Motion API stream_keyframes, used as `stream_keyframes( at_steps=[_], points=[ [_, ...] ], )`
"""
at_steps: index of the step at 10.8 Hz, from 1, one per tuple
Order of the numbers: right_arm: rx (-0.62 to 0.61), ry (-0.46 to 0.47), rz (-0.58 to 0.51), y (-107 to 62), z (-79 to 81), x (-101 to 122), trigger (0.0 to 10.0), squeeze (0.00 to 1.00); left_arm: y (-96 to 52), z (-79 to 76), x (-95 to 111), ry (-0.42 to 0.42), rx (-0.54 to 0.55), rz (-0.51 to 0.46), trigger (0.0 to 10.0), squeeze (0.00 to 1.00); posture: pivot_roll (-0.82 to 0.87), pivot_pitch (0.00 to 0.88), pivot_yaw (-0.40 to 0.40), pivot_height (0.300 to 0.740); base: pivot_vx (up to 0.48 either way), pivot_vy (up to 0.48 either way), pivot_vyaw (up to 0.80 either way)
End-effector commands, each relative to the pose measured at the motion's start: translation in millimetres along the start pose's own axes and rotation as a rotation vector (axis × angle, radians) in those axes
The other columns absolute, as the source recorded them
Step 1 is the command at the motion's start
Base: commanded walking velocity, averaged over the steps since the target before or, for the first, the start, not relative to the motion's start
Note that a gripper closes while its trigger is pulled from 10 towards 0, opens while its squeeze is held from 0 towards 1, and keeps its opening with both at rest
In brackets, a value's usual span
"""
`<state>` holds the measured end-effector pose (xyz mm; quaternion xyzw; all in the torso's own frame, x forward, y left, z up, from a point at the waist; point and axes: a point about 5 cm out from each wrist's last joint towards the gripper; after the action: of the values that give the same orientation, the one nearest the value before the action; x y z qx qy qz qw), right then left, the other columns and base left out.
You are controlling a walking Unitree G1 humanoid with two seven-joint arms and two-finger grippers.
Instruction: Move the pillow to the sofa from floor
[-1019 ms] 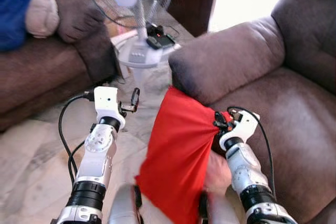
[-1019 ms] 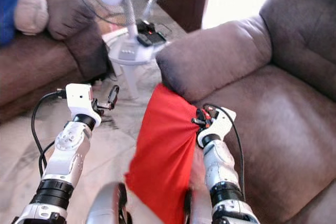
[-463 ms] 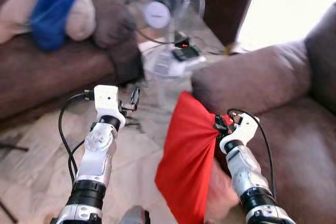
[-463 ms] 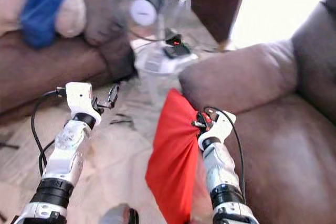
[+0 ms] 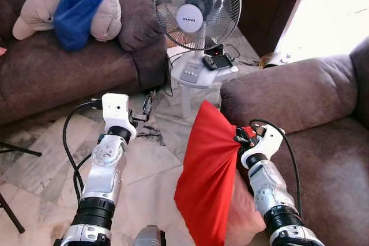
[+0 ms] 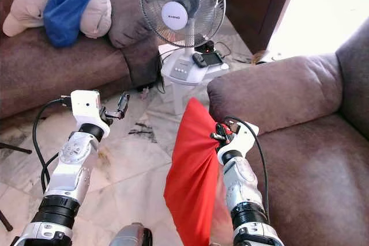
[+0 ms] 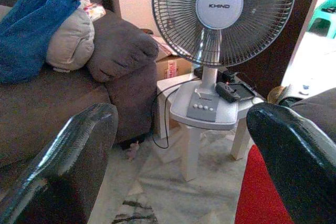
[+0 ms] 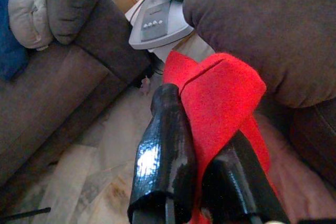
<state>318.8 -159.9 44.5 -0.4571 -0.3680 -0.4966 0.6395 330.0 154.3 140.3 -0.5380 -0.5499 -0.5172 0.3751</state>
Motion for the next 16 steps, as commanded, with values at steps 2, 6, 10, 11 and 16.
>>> stream_keyframes(
  at_steps=[2,6,10,11,16],
  points=[
    [0.028,-0.048,-0.174,7.9,2.2,42,10.0,0.00,-1.7,3.3,-3,-0.003,0.005,0.018,10.0,0.00,0.08,0.068,0.003,0.740,0.000,0.000,0.00],
    [0.367,-0.031,-0.355,3.2,48.6,83,10.0,0.00,6.2,10.8,8,0.012,0.005,0.000,10.0,0.00,0.10,0.026,0.035,0.740,0.000,0.000,0.00],
    [0.583,0.014,-0.452,-4.1,81.3,103,10.0,0.00,11.3,13.7,15,0.026,0.004,-0.021,10.0,0.00,0.11,0.014,0.041,0.740,0.000,0.000,0.00],
    [0.603,0.015,-0.428,-5.6,81.9,97,10.0,0.00,11.0,14.4,15,0.028,0.007,-0.022,10.0,0.00,0.12,0.013,0.037,0.740,0.000,0.000,0.00],
    [0.773,-0.039,-0.265,-17.6,87.0,55,10.0,0.00,8.7,16.3,13,0.025,0.021,-0.019,10.0,0.00,0.12,0.021,0.029,0.740,0.000,0.000,0.00]
  ],
)
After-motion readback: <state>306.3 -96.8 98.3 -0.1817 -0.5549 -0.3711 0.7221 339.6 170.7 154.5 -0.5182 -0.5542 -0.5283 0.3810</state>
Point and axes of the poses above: a point about 5 cm out from each wrist's last joint towards the gripper, its own y axis pointing out of the wrist towards the gripper, its own x axis along the axis of the wrist's last joint, z = x × y, and after that the axes turned 11 degrees about -y, right-handed
